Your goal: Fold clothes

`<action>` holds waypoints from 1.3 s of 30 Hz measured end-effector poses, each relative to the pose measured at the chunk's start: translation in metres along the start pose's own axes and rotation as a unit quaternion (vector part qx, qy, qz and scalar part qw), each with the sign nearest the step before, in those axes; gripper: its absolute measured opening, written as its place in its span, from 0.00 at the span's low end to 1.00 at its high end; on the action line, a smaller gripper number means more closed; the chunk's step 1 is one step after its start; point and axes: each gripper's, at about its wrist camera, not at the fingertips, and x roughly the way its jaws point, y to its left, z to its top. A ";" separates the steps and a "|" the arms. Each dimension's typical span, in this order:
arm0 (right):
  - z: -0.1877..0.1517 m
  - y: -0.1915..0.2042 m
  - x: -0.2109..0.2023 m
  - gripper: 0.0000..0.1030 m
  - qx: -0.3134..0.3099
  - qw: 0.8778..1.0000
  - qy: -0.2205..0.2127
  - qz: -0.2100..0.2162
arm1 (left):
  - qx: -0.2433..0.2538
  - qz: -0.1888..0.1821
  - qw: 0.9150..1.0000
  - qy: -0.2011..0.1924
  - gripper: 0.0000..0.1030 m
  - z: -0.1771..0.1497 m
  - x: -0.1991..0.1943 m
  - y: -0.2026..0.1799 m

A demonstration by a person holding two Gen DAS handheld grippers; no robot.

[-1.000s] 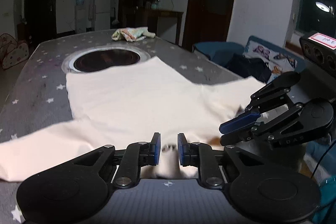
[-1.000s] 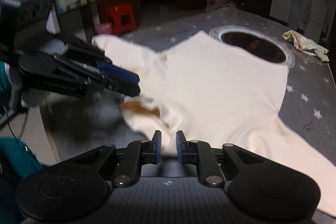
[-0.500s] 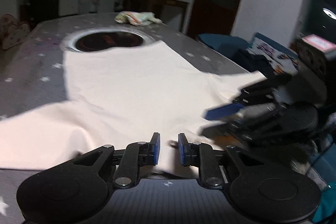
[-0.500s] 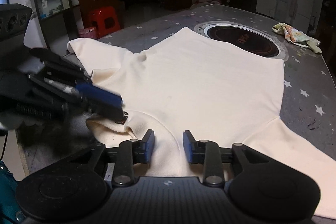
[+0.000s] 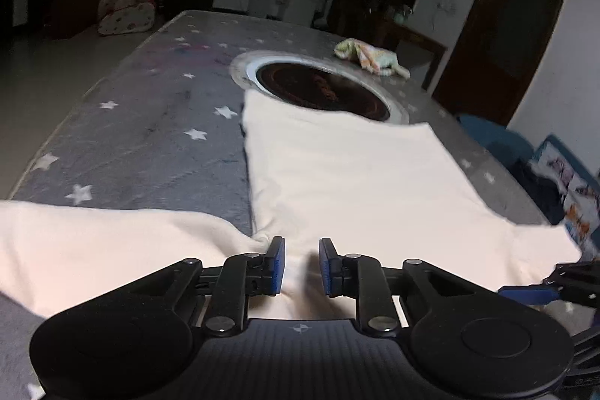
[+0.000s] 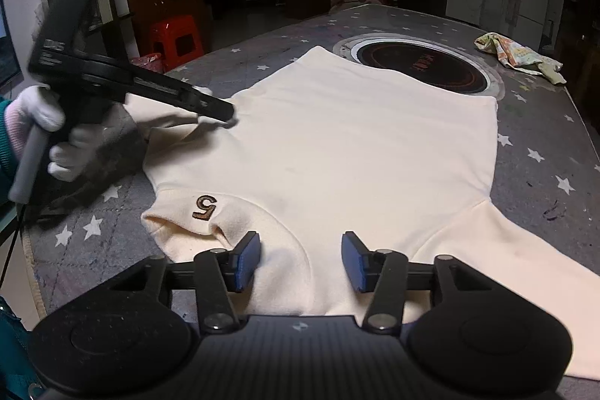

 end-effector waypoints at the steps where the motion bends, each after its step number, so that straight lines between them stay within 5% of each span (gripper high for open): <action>1: 0.000 0.000 0.000 0.49 0.000 1.000 0.000 0.000 | -0.004 0.007 1.000 -0.012 0.24 -0.001 -0.009 0.003; 6: -0.001 0.001 0.000 0.50 -0.002 1.000 -0.001 -0.002 | -0.051 0.106 0.990 -0.078 0.36 -0.003 -0.057 0.036; 10: 0.000 0.000 0.000 0.51 -0.001 1.000 -0.002 -0.002 | -0.128 0.220 0.961 -0.104 0.51 -0.004 -0.081 0.077; 13: 0.000 0.000 0.001 0.52 0.000 1.000 -0.003 -0.002 | -0.154 0.262 0.949 -0.088 0.57 -0.007 -0.082 0.100; 16: 0.000 0.001 0.001 0.53 0.000 1.000 -0.003 -0.004 | -0.153 0.269 0.949 -0.060 0.55 -0.011 -0.073 0.109; 20: 0.000 0.001 0.001 0.54 0.000 1.000 -0.003 -0.007 | -0.122 0.272 0.953 -0.053 0.15 -0.018 -0.063 0.105; 23: 0.000 0.001 0.001 0.55 -0.001 1.000 -0.002 -0.008 | -0.094 0.288 0.951 -0.064 0.06 -0.012 -0.059 0.099; 26: 0.000 0.001 0.001 0.56 -0.001 1.000 -0.002 -0.009 | -0.060 0.320 0.942 -0.081 0.06 -0.007 -0.056 0.102; 31: 0.000 0.001 0.002 0.59 -0.001 1.000 -0.002 -0.011 | -0.047 0.322 0.945 -0.040 0.08 -0.007 -0.034 0.119; 37: 0.000 0.000 0.002 0.62 0.000 1.000 -0.002 -0.014 | -0.043 0.336 0.939 -0.063 0.28 0.000 -0.043 0.103; 39: 0.001 0.000 0.002 0.62 0.002 1.000 -0.002 -0.014 | -0.039 0.316 0.945 -0.072 0.32 0.004 -0.048 0.089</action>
